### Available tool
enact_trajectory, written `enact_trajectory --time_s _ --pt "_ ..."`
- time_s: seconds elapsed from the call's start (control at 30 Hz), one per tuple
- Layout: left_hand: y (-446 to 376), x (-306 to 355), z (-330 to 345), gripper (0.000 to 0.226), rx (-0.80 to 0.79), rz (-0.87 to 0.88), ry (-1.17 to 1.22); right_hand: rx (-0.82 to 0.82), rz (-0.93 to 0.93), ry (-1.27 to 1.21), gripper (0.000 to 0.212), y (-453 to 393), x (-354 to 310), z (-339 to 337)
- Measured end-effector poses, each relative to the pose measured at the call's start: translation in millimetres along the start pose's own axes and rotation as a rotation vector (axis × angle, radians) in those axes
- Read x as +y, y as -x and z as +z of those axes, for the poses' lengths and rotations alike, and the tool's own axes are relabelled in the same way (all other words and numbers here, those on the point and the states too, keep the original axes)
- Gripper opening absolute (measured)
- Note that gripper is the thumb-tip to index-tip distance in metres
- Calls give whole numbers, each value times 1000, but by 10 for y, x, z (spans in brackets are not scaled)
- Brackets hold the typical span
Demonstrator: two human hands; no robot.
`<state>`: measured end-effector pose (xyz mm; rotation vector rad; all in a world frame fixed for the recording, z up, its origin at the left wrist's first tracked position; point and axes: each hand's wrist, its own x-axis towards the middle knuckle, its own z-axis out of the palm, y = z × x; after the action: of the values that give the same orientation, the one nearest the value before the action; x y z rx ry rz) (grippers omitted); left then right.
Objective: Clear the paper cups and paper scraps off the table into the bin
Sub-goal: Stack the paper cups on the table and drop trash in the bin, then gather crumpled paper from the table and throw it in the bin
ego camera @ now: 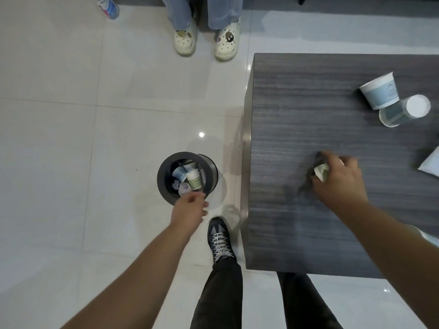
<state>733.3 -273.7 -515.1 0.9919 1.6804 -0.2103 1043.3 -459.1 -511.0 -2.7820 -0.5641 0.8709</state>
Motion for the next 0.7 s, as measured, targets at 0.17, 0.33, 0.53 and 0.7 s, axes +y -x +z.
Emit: enact_trajectory --time_s 0.17,0.33,0.53,0.7 --pt "469 258 465 27 -298 -31 193 -124 -24 -323 81 430 -423 70" --pt "639 274 454 57 -822 -277 517 -461 -209 -441 92 1120 -1018 222" --pt "190 123 -90 22 -167 -301 628 -370 -131 -566 70 1166 -1046 189" --pt "-271 19 -531 53 -23 -378 383 -228 58 -461 37 926 -509 -32"
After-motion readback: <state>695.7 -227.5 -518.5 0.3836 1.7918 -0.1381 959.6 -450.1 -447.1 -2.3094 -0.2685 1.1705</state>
